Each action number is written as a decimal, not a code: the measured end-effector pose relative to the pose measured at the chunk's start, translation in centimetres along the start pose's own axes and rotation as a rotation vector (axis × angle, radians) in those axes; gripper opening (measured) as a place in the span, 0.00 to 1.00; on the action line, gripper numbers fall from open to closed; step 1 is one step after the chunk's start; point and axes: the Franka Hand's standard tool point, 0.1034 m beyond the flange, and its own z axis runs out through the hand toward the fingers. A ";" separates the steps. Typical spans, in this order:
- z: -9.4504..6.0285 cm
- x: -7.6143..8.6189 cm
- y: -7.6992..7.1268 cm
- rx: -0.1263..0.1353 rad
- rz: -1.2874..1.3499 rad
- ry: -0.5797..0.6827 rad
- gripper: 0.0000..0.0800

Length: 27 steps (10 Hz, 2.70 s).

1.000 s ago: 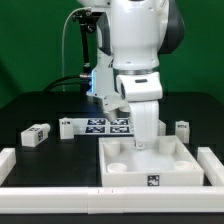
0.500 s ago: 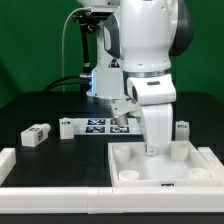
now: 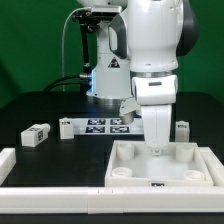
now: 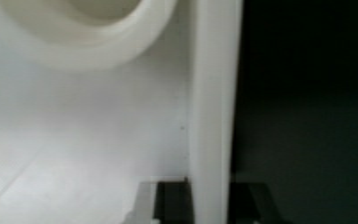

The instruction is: Assemble one leg

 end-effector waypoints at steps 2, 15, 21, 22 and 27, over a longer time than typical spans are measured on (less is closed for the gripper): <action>0.0 0.0 0.0 0.001 0.000 0.000 0.33; -2.6 -0.2 -2.2 -0.049 0.092 -0.002 0.81; -3.9 0.3 -3.6 -0.059 0.323 -0.003 0.81; -3.9 0.3 -3.6 -0.057 0.444 0.004 0.81; -3.2 1.7 -6.1 -0.024 1.132 0.045 0.81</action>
Offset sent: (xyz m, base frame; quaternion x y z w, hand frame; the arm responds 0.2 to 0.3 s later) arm 0.0000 0.0000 0.0000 0.0000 0.0000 0.0000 1.0000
